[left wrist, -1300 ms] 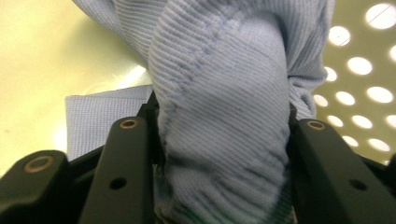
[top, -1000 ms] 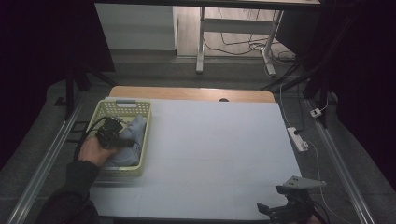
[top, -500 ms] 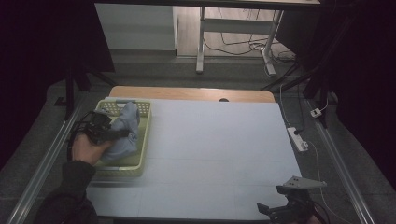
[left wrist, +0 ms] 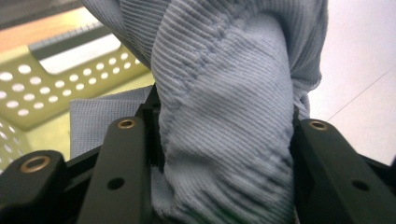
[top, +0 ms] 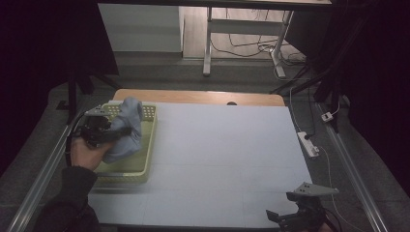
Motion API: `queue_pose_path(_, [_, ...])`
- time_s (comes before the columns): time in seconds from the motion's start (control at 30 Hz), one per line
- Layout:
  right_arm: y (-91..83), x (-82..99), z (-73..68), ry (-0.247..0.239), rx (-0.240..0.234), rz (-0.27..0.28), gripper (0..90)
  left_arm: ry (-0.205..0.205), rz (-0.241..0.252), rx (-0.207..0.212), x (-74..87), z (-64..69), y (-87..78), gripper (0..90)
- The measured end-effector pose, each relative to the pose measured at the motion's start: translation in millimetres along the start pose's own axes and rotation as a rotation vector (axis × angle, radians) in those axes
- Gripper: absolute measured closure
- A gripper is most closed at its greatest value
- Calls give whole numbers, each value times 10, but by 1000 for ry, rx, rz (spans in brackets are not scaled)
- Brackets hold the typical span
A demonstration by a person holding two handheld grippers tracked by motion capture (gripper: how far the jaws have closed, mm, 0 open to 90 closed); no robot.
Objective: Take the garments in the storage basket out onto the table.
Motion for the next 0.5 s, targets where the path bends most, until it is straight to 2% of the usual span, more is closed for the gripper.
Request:
queue_pose_path(0.23, [0,0,1,2,1,2,0,21,17,14,-73,90,-20,549])
queue_pose_path(0.5, [-1,1,3,3,3,0,0,51,42,54,-194,241,-5,547])
Point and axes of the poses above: each handheld gripper's, and its own axes: y roughly forward along the jaws, x roughly out of its underside, z roughly to its right, the point moved 2 cm from there along y, roughly forward along the jaws, and after that the axes turned 14 degrees about x, right-handed, at the moved point
